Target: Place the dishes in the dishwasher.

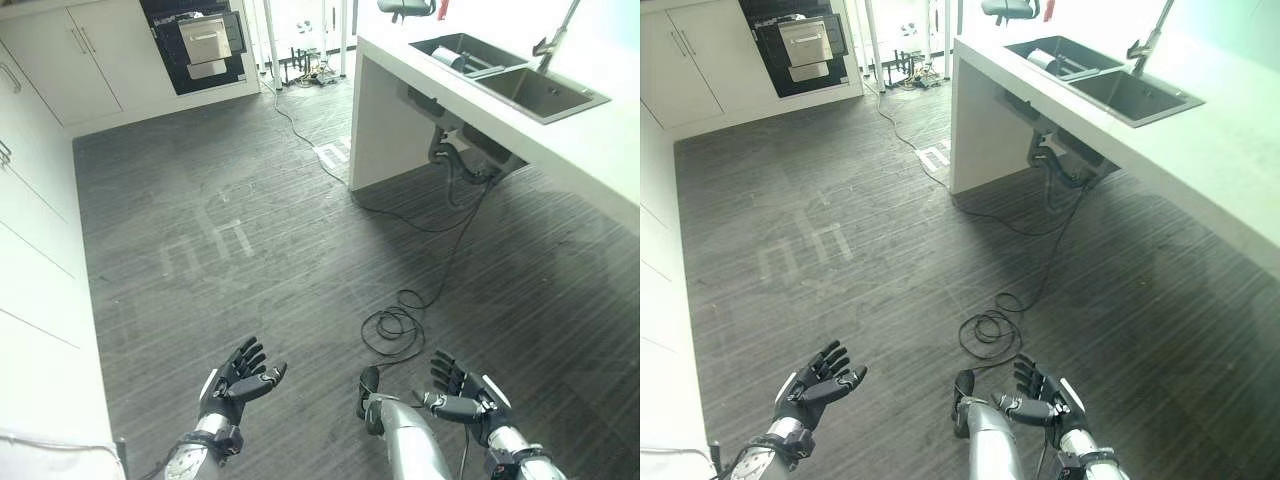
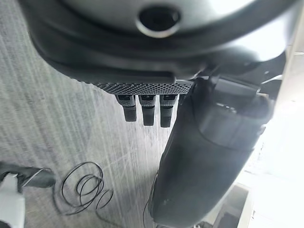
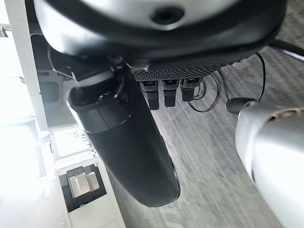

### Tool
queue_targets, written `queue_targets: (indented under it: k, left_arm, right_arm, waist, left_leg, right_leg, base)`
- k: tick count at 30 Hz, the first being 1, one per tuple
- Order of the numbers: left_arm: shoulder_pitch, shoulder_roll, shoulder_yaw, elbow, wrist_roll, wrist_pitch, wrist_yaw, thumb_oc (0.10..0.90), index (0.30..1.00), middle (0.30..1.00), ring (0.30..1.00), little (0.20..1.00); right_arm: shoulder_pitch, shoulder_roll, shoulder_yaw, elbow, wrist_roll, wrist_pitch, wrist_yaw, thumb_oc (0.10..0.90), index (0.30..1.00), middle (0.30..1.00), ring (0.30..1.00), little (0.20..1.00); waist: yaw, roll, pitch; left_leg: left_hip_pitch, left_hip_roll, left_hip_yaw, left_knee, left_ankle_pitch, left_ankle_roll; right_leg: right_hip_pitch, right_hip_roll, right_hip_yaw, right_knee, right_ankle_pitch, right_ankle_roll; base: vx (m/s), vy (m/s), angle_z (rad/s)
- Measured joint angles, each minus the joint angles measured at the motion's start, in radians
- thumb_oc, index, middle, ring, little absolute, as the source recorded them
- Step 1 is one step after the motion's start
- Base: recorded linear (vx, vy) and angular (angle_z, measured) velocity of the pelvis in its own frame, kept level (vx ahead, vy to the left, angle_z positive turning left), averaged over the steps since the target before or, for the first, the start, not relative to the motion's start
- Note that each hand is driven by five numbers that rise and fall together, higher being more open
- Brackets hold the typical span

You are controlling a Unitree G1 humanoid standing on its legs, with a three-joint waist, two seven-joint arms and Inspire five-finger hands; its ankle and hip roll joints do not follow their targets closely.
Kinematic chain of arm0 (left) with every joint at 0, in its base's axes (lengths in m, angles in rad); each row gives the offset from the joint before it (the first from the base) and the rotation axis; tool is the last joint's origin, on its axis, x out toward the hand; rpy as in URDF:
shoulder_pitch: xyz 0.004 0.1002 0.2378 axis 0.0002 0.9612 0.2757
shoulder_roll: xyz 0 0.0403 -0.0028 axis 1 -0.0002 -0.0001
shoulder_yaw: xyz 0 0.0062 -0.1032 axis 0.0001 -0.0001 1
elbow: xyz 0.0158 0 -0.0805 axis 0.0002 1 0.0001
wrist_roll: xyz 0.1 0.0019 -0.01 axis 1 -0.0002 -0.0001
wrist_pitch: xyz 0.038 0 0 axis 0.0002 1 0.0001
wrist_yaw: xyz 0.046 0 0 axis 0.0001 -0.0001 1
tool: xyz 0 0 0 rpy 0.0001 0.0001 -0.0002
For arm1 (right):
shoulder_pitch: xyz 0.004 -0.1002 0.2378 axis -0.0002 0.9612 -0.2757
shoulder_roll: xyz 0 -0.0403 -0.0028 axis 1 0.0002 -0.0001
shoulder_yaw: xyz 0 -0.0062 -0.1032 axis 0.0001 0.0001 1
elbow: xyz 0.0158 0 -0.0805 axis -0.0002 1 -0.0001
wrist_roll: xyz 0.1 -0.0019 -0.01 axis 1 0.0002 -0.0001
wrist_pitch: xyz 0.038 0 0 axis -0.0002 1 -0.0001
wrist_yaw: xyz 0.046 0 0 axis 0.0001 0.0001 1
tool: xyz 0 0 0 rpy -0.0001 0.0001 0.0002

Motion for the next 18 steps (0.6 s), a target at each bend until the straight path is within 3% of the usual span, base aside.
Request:
queue_targets:
  k: [1,2,3,4,5,6,7,9,10,11,12,13,14,15,16,17,18]
  left_arm:
    - [-0.004,-0.007,-0.002,-0.004,0.0,0.0,0.001,0.8,0.9,0.9,0.9,0.9]
    - [0.003,-0.008,-0.02,-0.087,-0.001,0.004,0.014,0.8,0.9,0.9,0.9,0.9]
    - [-0.016,0.012,-0.015,-0.145,-0.006,-0.007,0.015,0.8,0.9,0.9,0.9,0.9]
    - [-0.039,0.027,-0.009,-0.177,-0.033,-0.007,0.025,0.8,0.9,0.9,0.9,0.9]
    - [-0.029,0.012,-0.013,-0.182,-0.039,-0.004,0.029,0.8,0.9,0.9,0.9,0.9]
    - [-0.012,0.023,-0.02,-0.199,-0.039,-0.017,0.039,0.8,0.9,0.9,0.9,0.9]
    - [-0.005,0.029,-0.022,-0.2,-0.038,-0.021,0.045,0.8,0.9,0.9,0.9,0.9]
    - [0.015,0.028,-0.029,-0.206,-0.038,-0.022,0.046,0.8,0.9,0.9,0.9,0.9]
    - [0.026,0.034,-0.027,-0.231,-0.038,-0.031,0.044,0.8,0.9,0.9,0.9,0.9]
    - [0.033,0.035,-0.012,-0.247,-0.039,-0.051,0.043,0.8,0.9,0.9,0.9,0.9]
    - [0.029,0.038,-0.006,-0.248,-0.038,-0.051,0.043,0.8,0.9,0.9,0.9,0.9]
    - [0.04,0.041,0.006,-0.251,-0.038,-0.053,0.045,0.8,0.9,0.9,0.9,0.9]
    - [0.055,0.044,0.007,-0.253,-0.037,-0.054,0.045,0.8,0.9,0.9,0.9,0.9]
    - [0.075,0.047,0.007,-0.264,-0.035,-0.064,0.036,0.8,0.9,0.9,0.9,0.9]
    - [0.076,0.045,0.007,-0.266,-0.035,-0.071,0.025,0.8,0.9,0.9,0.9,0.9]
    - [0.073,0.044,0.007,-0.267,-0.034,-0.072,0.014,0.8,0.9,0.9,0.9,0.9]
    - [0.082,0.043,0.01,-0.275,-0.033,-0.078,0.002,0.8,0.9,0.9,0.9,0.9]
  right_arm:
    - [-0.003,-0.011,0.002,-0.015,0.0,-0.003,-0.002,0.8,0.9,0.9,0.9,0.9]
    - [-0.059,-0.032,0.008,-0.009,0.0,-0.001,-0.036,0.8,0.9,0.9,0.9,0.9]
    - [-0.081,-0.03,0.015,-0.014,0.0,0.0,-0.042,0.8,0.9,0.9,0.9,0.9]
    - [-0.111,-0.034,0.013,-0.033,0.001,-0.007,-0.038,0.8,0.9,0.9,0.9,0.9]
    - [-0.12,-0.055,0.012,-0.043,0.006,-0.015,-0.036,0.8,0.9,0.9,0.9,0.9]
    - [-0.122,-0.05,0.012,-0.065,0.005,-0.014,-0.036,0.8,0.9,0.9,0.9,0.9]
    - [-0.127,-0.046,0.012,-0.081,0.002,-0.014,-0.029,0.8,0.9,0.9,0.9,0.9]
    - [-0.09,-0.069,0.006,-0.147,-0.002,-0.015,-0.018,0.8,0.9,0.9,0.9,0.9]
    - [-0.083,-0.092,-0.005,-0.177,-0.003,-0.017,0.004,0.8,0.9,0.9,0.9,0.9]
    - [-0.09,-0.094,-0.018,-0.186,-0.003,-0.025,0.015,0.8,0.9,0.9,0.9,0.9]
    - [-0.094,-0.094,-0.023,-0.186,-0.003,-0.026,0.014,0.8,0.9,0.9,0.9,0.9]
    - [-0.101,-0.091,-0.02,-0.183,-0.003,-0.024,0.015,0.8,0.9,0.9,0.9,0.9]
    - [-0.101,-0.094,-0.02,-0.187,-0.002,-0.03,0.018,0.8,0.9,0.9,0.9,0.9]
    - [-0.111,-0.097,-0.023,-0.19,-0.002,-0.036,0.02,0.8,0.9,0.9,0.9,0.9]
    - [-0.119,-0.103,-0.03,-0.192,-0.002,-0.037,0.019,0.8,0.9,0.9,0.9,0.9]
    - [-0.117,-0.111,-0.035,-0.193,-0.002,-0.035,0.02,0.8,0.9,0.9,0.9,0.9]
    - [-0.095,-0.119,-0.041,-0.208,-0.002,-0.025,0.025,0.8,0.9,0.9,0.9,0.9]
  waist:
    - [0.001,-0.008,-0.009]
    - [0.003,0.023,-0.029]
    - [0.015,0.007,-0.036]
    - [0.029,-0.023,-0.044]
    - [0.019,0.011,-0.074]
    - [0.002,-0.014,-0.102]
    - [0.015,-0.029,-0.099]
    - [0.032,-0.047,-0.096]
    - [0.043,-0.055,-0.09]
    - [0.068,-0.072,-0.071]
    - [0.067,-0.083,-0.054]
    - [0.079,-0.106,-0.043]
    - [0.081,-0.101,-0.043]
    - [0.075,-0.076,-0.043]
    - [0.057,-0.048,-0.037]
    - [0.049,-0.025,-0.034]
    - [0.049,-0.004,-0.037]
  left_leg:
    - [0.023,-0.027,-0.016,0.034,0.016,-0.044]
    - [0.026,0.003,-0.053,0.139,-0.064,-0.096]
    - [-0.022,0.058,-0.05,0.144,-0.116,-0.092]
    - [-0.095,0.125,-0.048,0.084,-0.058,-0.102]
    - [-0.053,0.141,-0.035,0.019,-0.055,-0.107]
    - [-0.026,0.124,0.012,0.024,-0.036,-0.147]
    - [-0.04,0.114,0.048,0.112,0.016,-0.199]
    - [-0.198,0.129,0.056,0.43,0.174,-0.224]
    - [-0.356,0.143,0.03,0.654,0.19,-0.197]
    - [-0.525,0.174,0.024,0.757,0.172,-0.151]
    - [-0.616,0.2,0.012,0.751,0.174,-0.14]
    - [-0.67,0.247,0.038,0.588,0.184,-0.105]
    - [-0.661,0.283,0.063,0.357,0.2,-0.082]
    - [-0.621,0.304,0.087,0.043,0.222,-0.083]
    - [-0.633,0.315,0.076,-0.057,0.228,-0.089]
    - [-0.674,0.323,0.064,-0.031,0.227,-0.088]
    - [-0.717,0.313,-0.012,-0.002,0.225,-0.092]
  right_leg:
    - [0.07,0.005,0.035,-0.043,0.034,-0.078]
    - [0.072,-0.014,0.067,0.064,0.071,-0.078]
    - [0.083,-0.014,0.072,0.085,0.03,-0.073]
    - [0.1,-0.019,0.072,0.11,-0.024,-0.039]
    - [0.084,-0.023,0.024,0.205,-0.091,0.012]
    - [0.114,-0.031,0.032,0.212,-0.149,0.007]
    - [0.144,-0.041,0.065,0.194,-0.163,-0.019]
    - [0.215,-0.044,0.121,0.124,-0.158,-0.026]
    - [0.238,-0.037,0.148,0.087,-0.16,-0.025]
    - [0.286,-0.037,0.174,0.046,-0.147,-0.013]
    - [0.329,-0.035,0.172,0.019,-0.145,-0.01]
    - [0.378,-0.037,0.174,-0.007,-0.161,0.018]
    - [0.43,-0.021,0.188,-0.032,-0.175,0.04]
    - [0.474,-0.001,0.189,-0.049,-0.188,0.062]
    - [0.504,0.014,0.176,-0.052,-0.199,0.08]
    - [0.519,0.027,0.183,-0.058,-0.21,0.099]
    - [0.533,0.032,0.191,-0.063,-0.225,0.124]
  base:
    - [0.51,-0.234,0.17]
    - [0.62,-0.273,0.37]
    - [0.56,-0.242,0.21]
    - [0.69,-0.305,0.06]
    - [0.48,-0.235,-0.05]
    - [0.39,-0.21,-0.23]
    - [0.29,-0.178,-0.48]
    - [0.25,-0.13,-0.6]
    - [0.22,-0.049,-0.68]
    - [0.33,0.032,-0.57]
    - [0.36,0.155,-0.67]
    - [0.35,0.245,-0.53]
    - [0.3,0.301,-0.78]
    - [0.34,0.358,-0.61]
    - [0.38,0.34,-0.49]
    - [0.34,0.31,-0.41]
    - [0.3,0.281,-0.46]
